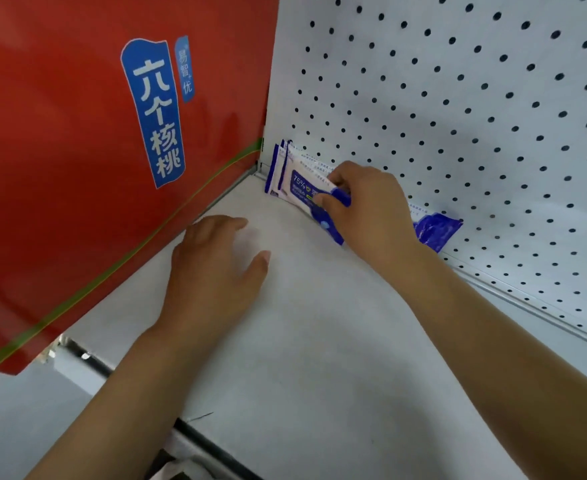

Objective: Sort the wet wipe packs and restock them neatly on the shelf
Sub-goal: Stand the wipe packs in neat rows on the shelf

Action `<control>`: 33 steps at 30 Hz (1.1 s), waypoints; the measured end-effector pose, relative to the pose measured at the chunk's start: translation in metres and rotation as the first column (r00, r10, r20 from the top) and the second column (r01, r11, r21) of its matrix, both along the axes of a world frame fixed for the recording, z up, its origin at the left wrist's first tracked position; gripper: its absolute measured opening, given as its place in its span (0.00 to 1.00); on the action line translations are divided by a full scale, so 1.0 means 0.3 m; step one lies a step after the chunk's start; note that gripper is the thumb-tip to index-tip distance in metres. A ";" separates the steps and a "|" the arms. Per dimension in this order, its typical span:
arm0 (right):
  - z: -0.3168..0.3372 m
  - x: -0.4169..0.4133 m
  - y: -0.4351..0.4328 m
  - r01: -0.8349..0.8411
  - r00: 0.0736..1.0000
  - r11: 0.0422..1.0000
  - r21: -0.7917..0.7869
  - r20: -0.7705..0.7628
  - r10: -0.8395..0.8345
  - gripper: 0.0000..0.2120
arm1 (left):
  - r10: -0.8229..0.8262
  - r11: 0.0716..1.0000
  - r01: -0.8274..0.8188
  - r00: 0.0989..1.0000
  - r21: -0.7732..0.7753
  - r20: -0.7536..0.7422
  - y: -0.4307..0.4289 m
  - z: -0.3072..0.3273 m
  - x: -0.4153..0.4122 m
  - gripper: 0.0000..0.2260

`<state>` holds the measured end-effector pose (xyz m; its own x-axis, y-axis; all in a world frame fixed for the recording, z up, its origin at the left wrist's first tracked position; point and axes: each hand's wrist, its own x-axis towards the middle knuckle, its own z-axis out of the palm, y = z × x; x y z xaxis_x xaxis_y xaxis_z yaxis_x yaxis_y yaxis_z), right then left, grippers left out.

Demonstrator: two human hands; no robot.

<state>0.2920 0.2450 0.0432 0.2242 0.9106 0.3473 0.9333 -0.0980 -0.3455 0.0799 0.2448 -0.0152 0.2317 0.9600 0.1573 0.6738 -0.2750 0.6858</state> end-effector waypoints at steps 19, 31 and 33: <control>-0.004 -0.090 0.002 0.088 0.948 0.994 0.063 0.300 -0.103 0.18 | -0.037 0.993 0.074 0.939 0.093 -0.342 0.035 -0.057 0.027 0.25; -0.162 -0.367 -0.842 0.487 0.857 0.873 0.001 -0.191 -0.478 0.19 | -0.558 0.818 0.541 0.829 0.198 0.039 -0.269 0.009 -0.193 0.17; -0.189 -0.485 -1.004 0.553 0.814 0.831 0.054 -0.247 -0.525 0.17 | -0.674 0.707 0.649 0.739 0.282 -0.010 -0.372 -0.010 -0.249 0.18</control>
